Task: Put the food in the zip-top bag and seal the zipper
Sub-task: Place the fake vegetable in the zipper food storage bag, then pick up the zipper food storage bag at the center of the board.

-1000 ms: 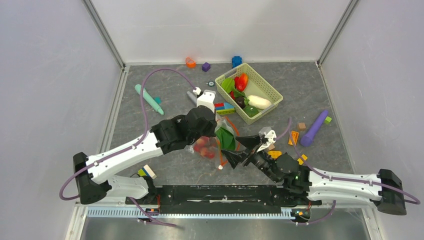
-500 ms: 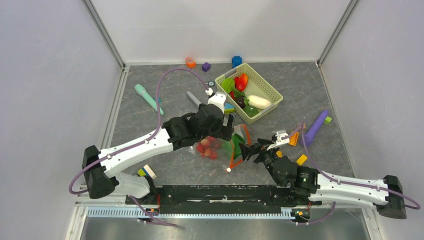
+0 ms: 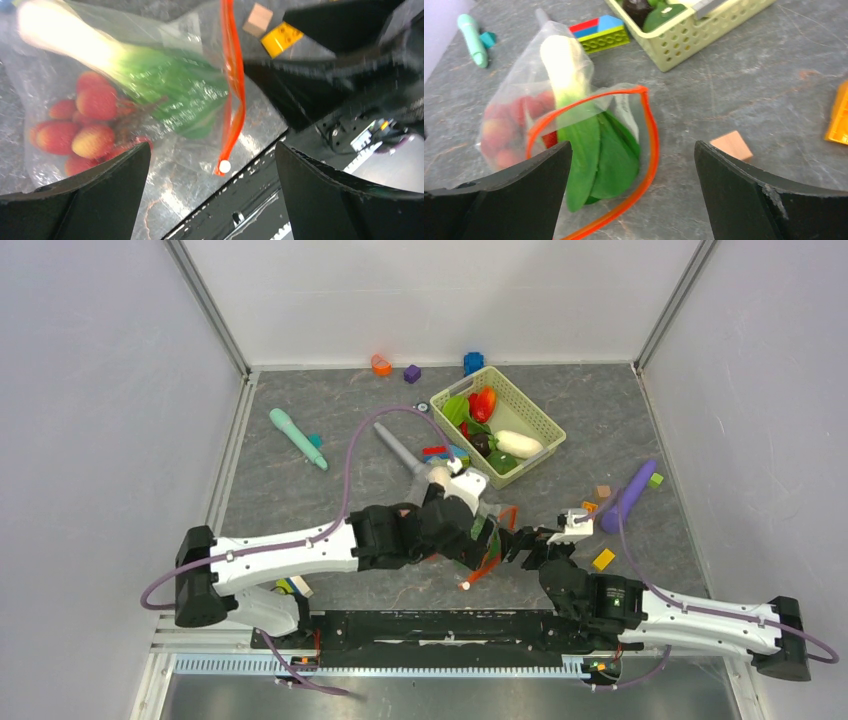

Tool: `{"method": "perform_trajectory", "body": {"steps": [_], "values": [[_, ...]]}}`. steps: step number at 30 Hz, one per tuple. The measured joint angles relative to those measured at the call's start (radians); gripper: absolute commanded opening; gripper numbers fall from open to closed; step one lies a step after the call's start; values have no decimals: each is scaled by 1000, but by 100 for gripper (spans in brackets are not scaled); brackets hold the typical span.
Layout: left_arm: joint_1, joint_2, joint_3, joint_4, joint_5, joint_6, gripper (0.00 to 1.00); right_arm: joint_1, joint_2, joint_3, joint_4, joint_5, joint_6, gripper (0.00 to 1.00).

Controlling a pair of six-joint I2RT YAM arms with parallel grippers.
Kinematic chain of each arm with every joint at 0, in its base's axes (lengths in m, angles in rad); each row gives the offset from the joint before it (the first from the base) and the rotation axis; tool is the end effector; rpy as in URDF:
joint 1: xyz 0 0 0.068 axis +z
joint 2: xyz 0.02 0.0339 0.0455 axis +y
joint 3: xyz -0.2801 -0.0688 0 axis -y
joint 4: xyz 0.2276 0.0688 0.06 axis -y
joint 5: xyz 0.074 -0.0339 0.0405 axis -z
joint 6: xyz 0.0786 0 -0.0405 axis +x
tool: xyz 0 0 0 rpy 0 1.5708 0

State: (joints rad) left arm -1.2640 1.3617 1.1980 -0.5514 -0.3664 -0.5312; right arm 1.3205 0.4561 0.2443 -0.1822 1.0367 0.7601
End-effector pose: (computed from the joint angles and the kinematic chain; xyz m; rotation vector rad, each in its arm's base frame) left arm 0.1197 -0.2846 0.3130 0.6370 2.1979 -0.5496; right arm 0.0925 0.0888 0.2039 0.1494 1.7865 0.4808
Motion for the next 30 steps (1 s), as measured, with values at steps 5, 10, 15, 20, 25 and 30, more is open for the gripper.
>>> {"method": "perform_trajectory", "body": {"steps": [5,10,15,20,25,30], "values": [[-116,27,-43,3,-93,-53,100,0,-55,0,-197,47,153,98],[-185,185,7,-10,-221,-103,100,0,-135,0,-294,49,230,98],[-198,355,111,-65,-307,-158,98,0,-208,-3,-333,48,262,98],[-198,444,208,-179,-429,-238,81,0,-226,-7,-357,45,261,98],[-198,478,242,-240,-509,-274,79,0,-226,-7,-359,38,264,98],[-196,504,243,-242,-532,-279,76,0,-222,-7,-358,37,264,98]]}}
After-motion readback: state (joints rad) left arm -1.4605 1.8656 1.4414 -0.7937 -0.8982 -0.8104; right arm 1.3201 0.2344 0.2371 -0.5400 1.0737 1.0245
